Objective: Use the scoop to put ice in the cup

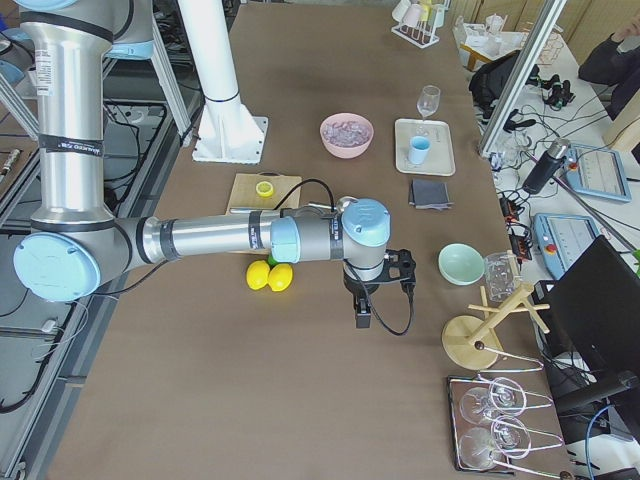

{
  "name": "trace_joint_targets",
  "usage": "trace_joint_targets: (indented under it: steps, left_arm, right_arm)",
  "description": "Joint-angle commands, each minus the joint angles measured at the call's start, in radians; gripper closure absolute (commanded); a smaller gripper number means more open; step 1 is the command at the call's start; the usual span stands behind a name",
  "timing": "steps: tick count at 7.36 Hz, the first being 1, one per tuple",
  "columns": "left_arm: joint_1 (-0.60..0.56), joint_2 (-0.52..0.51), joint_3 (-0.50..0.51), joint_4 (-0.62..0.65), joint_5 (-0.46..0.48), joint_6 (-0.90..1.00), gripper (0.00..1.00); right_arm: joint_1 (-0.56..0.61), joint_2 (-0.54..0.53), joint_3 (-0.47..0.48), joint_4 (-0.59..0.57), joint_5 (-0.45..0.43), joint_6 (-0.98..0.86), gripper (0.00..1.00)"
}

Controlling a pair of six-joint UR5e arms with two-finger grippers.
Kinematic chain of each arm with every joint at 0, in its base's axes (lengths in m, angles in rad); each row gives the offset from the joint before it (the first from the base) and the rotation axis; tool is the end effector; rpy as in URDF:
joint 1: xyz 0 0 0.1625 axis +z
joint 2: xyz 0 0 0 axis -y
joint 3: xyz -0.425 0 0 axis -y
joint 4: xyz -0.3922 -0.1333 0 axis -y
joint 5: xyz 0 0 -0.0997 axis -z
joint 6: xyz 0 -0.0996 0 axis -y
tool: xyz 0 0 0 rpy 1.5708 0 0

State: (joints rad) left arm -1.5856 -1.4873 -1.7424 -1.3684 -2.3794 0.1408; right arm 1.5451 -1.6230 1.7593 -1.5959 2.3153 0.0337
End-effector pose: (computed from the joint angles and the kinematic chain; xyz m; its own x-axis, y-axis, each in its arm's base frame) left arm -0.0679 -0.4455 0.6312 0.6845 0.0476 -0.7275 -0.0822 0.9965 -0.0121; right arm 0.0536 -0.4751 0.5954 0.7337 -0.0605 0.6768 0.0008 0.9961 0.0882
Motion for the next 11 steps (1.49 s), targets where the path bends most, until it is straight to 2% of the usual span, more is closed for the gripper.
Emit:
trace_joint_targets:
  steps: [1,3,5,9,11]
  left_arm:
    - [-0.002,0.001,0.000,0.000,0.009,0.000,0.02]
    - [-0.005,0.001,0.001,0.000,0.009,0.000,0.02]
    - [-0.007,-0.005,-0.003,0.005,0.009,0.002,0.02]
    - [-0.005,-0.001,0.010,0.003,0.009,0.002,0.02]
    - [-0.002,-0.008,0.018,-0.003,0.009,0.006,0.02]
  right_arm:
    - [-0.006,0.003,0.017,0.001,0.024,0.000,0.00]
    - [-0.051,0.003,0.038,0.002,0.021,0.059,0.00]
    - [-0.135,0.003,0.118,0.005,0.016,0.200,0.00]
    - [-0.362,0.113,0.144,0.005,0.006,0.590,0.00]
    - [-0.548,0.136,0.207,0.007,-0.093,0.810,0.00]
